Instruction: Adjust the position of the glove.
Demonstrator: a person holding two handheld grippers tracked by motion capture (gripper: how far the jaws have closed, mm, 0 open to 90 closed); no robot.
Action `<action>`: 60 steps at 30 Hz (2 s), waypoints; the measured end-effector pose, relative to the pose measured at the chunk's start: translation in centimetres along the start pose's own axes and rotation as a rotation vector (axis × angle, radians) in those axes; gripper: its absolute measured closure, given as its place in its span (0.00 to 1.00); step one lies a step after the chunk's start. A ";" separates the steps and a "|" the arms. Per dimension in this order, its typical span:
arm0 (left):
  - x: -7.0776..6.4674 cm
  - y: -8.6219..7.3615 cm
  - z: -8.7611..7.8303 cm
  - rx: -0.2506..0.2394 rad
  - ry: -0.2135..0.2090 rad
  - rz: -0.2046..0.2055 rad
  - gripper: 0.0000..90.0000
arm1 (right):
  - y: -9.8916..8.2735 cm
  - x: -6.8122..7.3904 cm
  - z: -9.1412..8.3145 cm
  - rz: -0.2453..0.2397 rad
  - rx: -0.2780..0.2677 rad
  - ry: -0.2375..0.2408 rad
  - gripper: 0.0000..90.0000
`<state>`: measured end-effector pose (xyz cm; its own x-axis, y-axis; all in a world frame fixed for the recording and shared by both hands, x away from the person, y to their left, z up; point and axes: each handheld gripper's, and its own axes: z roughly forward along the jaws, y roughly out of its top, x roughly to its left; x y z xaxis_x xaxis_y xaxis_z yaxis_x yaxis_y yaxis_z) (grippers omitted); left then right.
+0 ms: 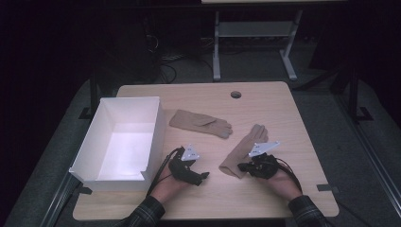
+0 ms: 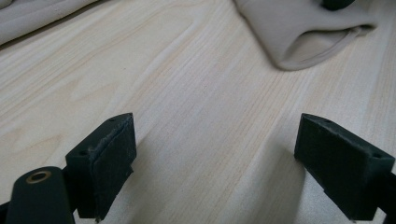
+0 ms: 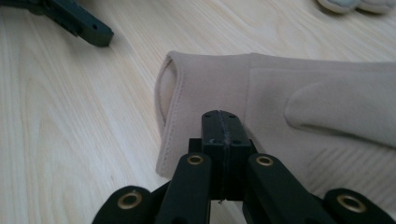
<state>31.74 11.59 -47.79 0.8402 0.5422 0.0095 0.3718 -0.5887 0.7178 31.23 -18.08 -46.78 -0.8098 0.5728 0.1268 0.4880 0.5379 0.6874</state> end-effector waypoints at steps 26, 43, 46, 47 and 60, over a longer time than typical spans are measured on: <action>-0.1 0.0 0.0 0.000 -0.003 -0.007 0.13 | -4.7 -3.0 -6.1 0.108 0.005 -0.123 1.00; -0.1 0.0 0.1 -0.004 -0.004 -0.012 0.13 | -0.7 -7.1 -4.1 0.124 -0.089 -0.197 1.00; -0.1 0.0 0.1 -0.004 -0.004 -0.012 0.13 | -0.6 -7.7 -2.7 0.137 -0.044 -0.211 1.00; -0.1 0.0 0.1 -0.003 -0.004 -0.011 0.13 | -0.7 -7.9 -2.3 0.135 -0.029 -0.214 1.00; -0.1 0.0 0.1 -0.004 -0.004 -0.011 0.13 | -1.4 -7.0 -2.7 0.141 -0.018 -0.217 1.00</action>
<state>31.65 11.47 -47.83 0.8378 0.5460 -0.0010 0.3793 -0.5806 0.7205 35.34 -24.58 -46.71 -0.6443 0.7618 0.0672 0.5840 0.4335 0.6863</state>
